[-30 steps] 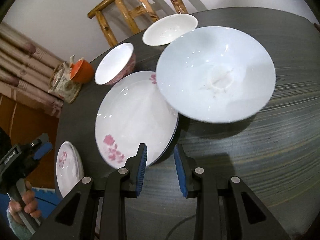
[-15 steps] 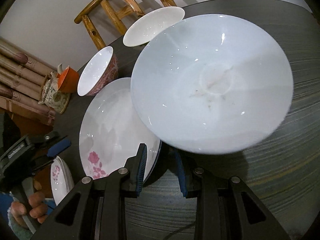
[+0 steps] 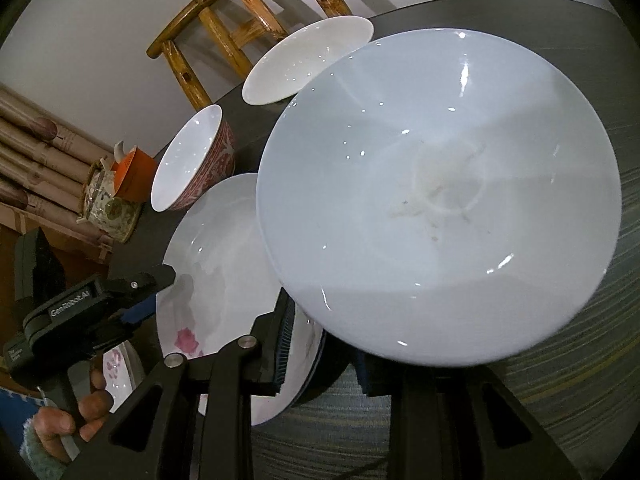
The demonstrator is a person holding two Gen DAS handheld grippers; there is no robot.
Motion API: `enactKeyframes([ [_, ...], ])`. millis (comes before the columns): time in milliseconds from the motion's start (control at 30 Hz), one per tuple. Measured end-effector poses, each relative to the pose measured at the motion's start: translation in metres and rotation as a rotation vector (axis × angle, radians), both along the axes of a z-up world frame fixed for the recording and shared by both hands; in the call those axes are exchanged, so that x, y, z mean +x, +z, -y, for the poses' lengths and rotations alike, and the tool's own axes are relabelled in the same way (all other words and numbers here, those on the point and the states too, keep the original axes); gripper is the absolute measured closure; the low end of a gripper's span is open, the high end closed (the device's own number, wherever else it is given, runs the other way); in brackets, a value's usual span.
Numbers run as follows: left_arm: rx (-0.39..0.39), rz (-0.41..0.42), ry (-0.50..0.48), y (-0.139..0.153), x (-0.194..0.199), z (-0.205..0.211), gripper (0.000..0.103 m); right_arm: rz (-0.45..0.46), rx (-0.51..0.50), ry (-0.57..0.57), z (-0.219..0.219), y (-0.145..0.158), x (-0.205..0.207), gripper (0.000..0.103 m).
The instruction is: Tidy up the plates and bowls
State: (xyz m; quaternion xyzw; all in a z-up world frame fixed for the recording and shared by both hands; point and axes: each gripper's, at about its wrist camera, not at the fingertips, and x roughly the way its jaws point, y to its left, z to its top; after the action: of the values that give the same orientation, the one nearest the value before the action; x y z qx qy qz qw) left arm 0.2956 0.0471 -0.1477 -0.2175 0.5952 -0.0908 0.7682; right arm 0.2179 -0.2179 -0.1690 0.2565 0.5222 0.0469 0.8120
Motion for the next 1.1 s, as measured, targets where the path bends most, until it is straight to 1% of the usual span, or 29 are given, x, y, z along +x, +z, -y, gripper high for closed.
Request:
enactKeyframes([
  [33,-0.001,0.008,0.003,0.000,-0.001,0.000,0.078,0.002,0.005,0.001,0.000,0.000,0.001,0.087],
  [67,-0.006,0.002,-0.005,-0.002,-0.002,0.000,0.088,0.003,0.003,0.006,-0.001,-0.001,0.002,0.088],
  [100,-0.013,0.000,-0.010,-0.003,-0.003,0.001,0.089,0.000,0.001,0.005,-0.002,-0.002,0.002,0.089],
  [233,0.040,0.013,-0.028,0.001,-0.008,0.006,0.088,0.002,-0.008,0.009,-0.002,-0.002,0.001,0.092],
  [567,0.115,0.007,-0.056,0.012,-0.033,0.008,0.090,0.005,-0.025,0.045,-0.005,0.005,-0.013,0.092],
  [900,0.106,0.031,-0.055,0.029,-0.063,0.001,0.090,0.016,-0.055,0.074,-0.013,0.023,-0.036,0.093],
  [1100,0.105,0.071,-0.048,0.054,-0.080,-0.009,0.090,0.044,-0.066,0.085,-0.019,0.044,-0.048,0.093],
])
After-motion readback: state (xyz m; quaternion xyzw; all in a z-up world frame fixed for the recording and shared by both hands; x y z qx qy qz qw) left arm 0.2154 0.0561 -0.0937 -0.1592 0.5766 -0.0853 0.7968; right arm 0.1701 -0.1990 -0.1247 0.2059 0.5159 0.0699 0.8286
